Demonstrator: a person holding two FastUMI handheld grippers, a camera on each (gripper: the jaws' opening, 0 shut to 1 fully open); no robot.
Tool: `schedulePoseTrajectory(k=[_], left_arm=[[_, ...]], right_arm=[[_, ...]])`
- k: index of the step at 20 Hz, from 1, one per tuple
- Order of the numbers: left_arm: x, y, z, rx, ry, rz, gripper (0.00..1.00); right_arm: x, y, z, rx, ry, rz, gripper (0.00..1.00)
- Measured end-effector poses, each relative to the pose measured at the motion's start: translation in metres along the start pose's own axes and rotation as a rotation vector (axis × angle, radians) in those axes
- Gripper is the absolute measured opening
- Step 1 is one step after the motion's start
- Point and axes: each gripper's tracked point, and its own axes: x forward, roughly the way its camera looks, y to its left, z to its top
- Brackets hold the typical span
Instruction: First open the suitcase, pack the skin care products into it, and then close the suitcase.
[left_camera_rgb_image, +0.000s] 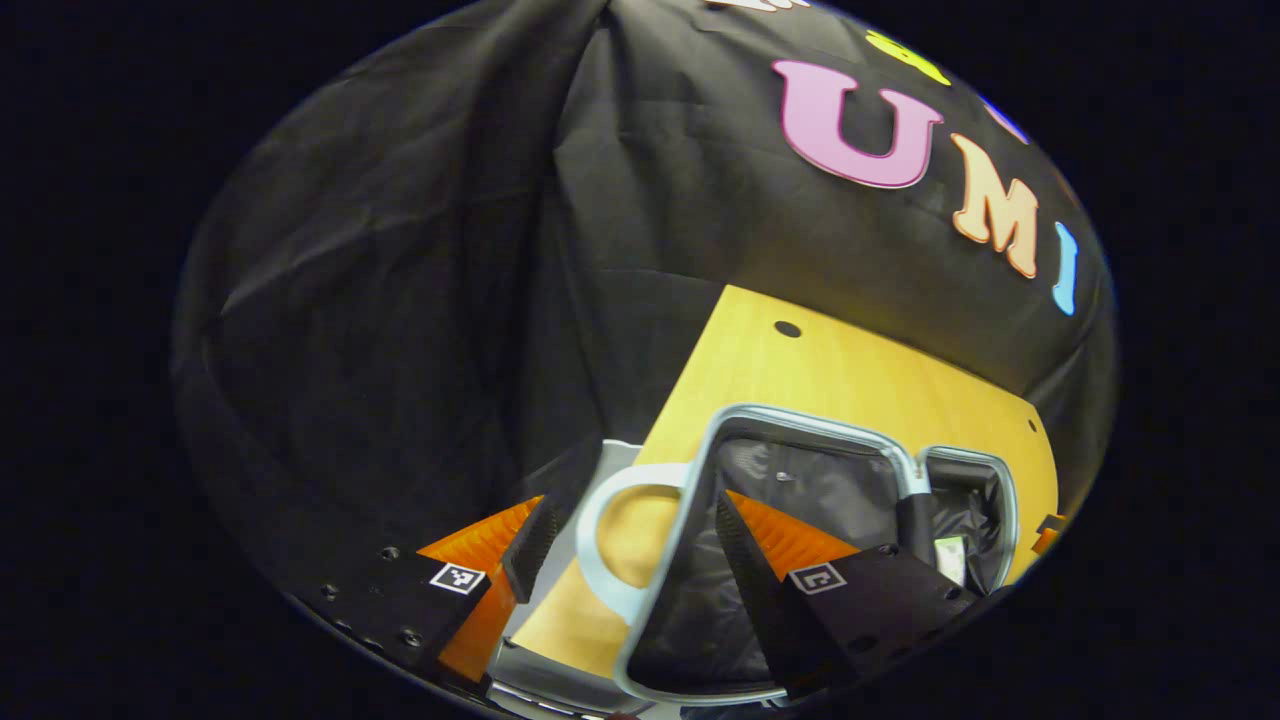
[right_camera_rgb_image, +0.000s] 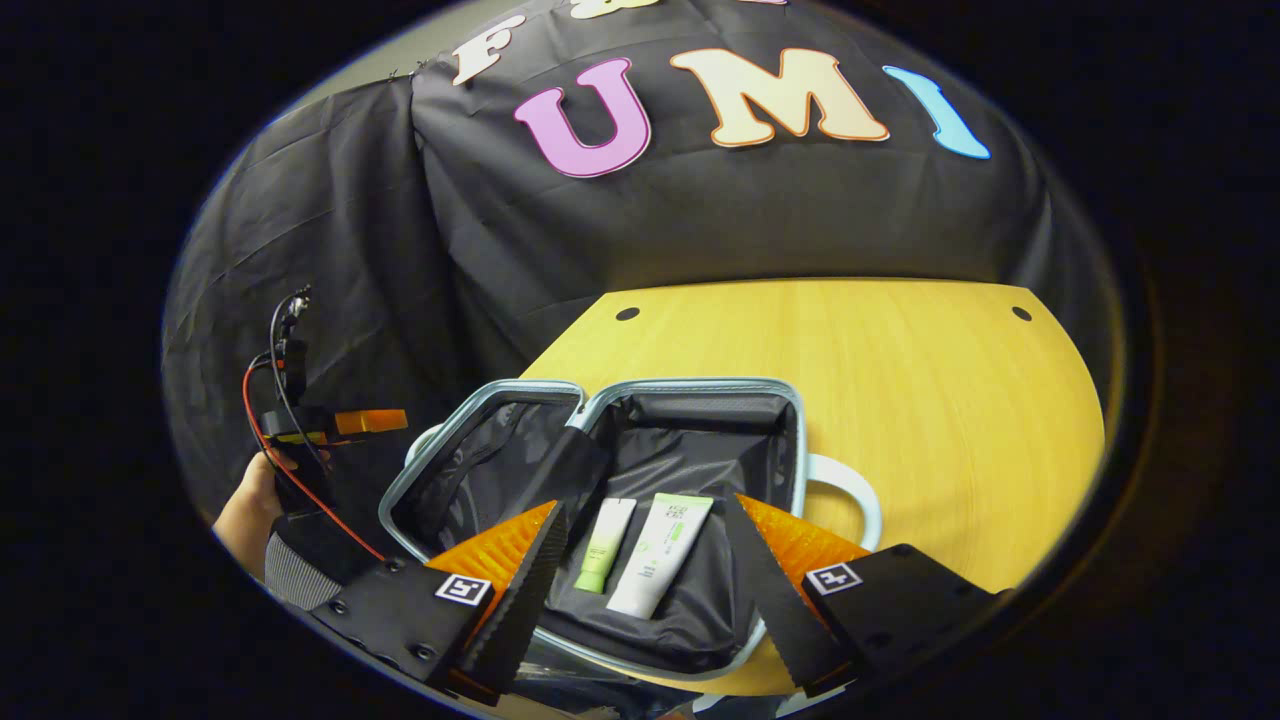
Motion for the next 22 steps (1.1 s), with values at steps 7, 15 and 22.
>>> schedulePoseTrajectory(k=[7,15,22], left_arm=[[0.056,0.025,-0.049,-0.029,0.198,0.006,0.94],[0.042,0.048,-0.065,0.015,0.229,-0.009,0.08],[0.009,0.034,-0.024,0.099,0.126,0.032,0.0]], right_arm=[[-0.011,-0.029,0.007,0.008,-0.015,-0.084,0.98],[-0.012,-0.038,0.015,0.027,-0.042,-0.096,0.98],[-0.018,-0.057,0.017,0.025,-0.071,-0.09,0.98]])
